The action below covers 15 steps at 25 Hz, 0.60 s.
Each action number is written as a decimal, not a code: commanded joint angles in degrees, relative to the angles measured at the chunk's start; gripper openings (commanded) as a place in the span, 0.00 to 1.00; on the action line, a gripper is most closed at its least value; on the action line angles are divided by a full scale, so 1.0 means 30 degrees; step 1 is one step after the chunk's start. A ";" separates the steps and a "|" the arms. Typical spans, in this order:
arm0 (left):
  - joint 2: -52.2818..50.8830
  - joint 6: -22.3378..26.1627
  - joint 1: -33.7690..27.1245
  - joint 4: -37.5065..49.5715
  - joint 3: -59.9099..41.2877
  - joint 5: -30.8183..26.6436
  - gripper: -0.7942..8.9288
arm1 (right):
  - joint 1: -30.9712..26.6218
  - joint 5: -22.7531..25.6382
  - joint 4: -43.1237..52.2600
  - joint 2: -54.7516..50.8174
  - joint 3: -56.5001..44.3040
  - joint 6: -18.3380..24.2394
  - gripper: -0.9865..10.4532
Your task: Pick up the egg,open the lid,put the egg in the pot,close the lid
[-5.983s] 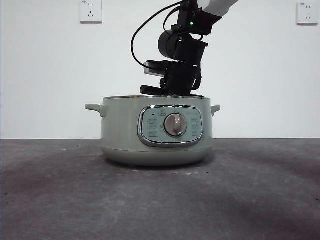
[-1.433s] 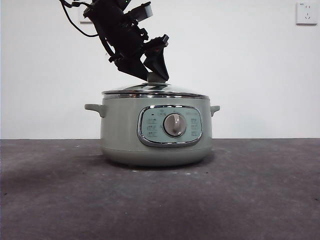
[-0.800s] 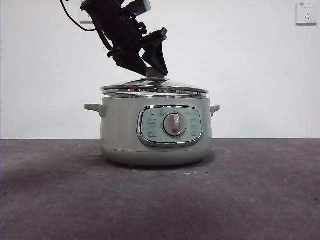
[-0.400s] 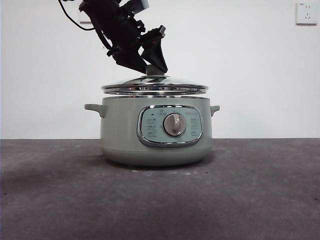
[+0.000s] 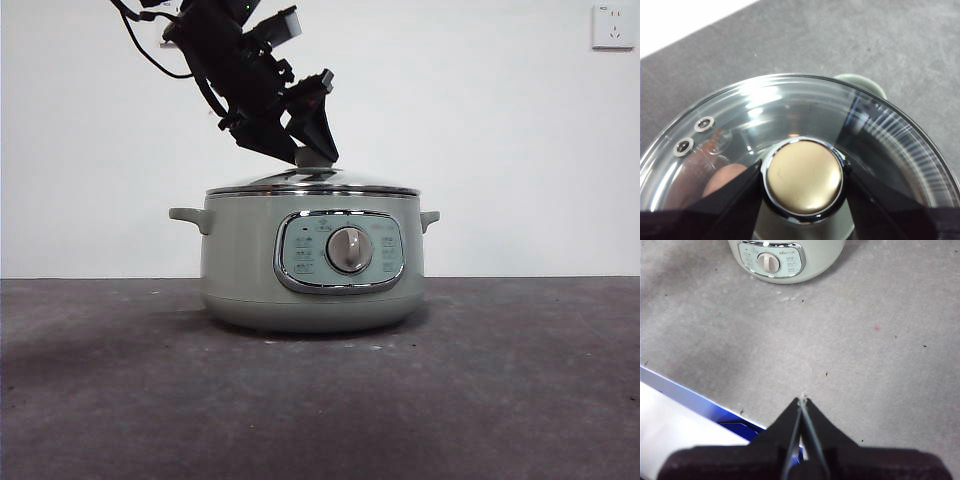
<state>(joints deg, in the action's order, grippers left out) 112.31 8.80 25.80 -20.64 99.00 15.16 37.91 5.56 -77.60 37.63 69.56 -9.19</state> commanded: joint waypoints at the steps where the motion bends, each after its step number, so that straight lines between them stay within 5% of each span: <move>1: 0.0357 0.0051 0.0044 0.0692 0.0095 0.0087 0.08 | 0.0036 0.0015 -0.0503 -0.0044 -0.0168 0.0066 0.08; 7: 0.0372 0.0073 -0.0168 -0.0481 0.0095 -0.0073 0.11 | 0.0036 0.0015 -0.0503 -0.0044 -0.0168 0.0073 0.08; 10: 0.0372 0.0080 -0.0342 -0.0940 0.0102 -0.0051 0.55 | 0.0036 0.0015 -0.0503 -0.0044 -0.0168 0.0080 0.08; 15: 0.0350 0.0087 -0.0430 -0.0947 0.0138 -0.0051 0.61 | 0.0036 0.0015 -0.0503 -0.0044 -0.0168 0.0080 0.08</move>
<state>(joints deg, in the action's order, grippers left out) 112.40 8.97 24.51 -23.57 99.46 15.00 37.91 5.58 -77.60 37.63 69.56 -9.19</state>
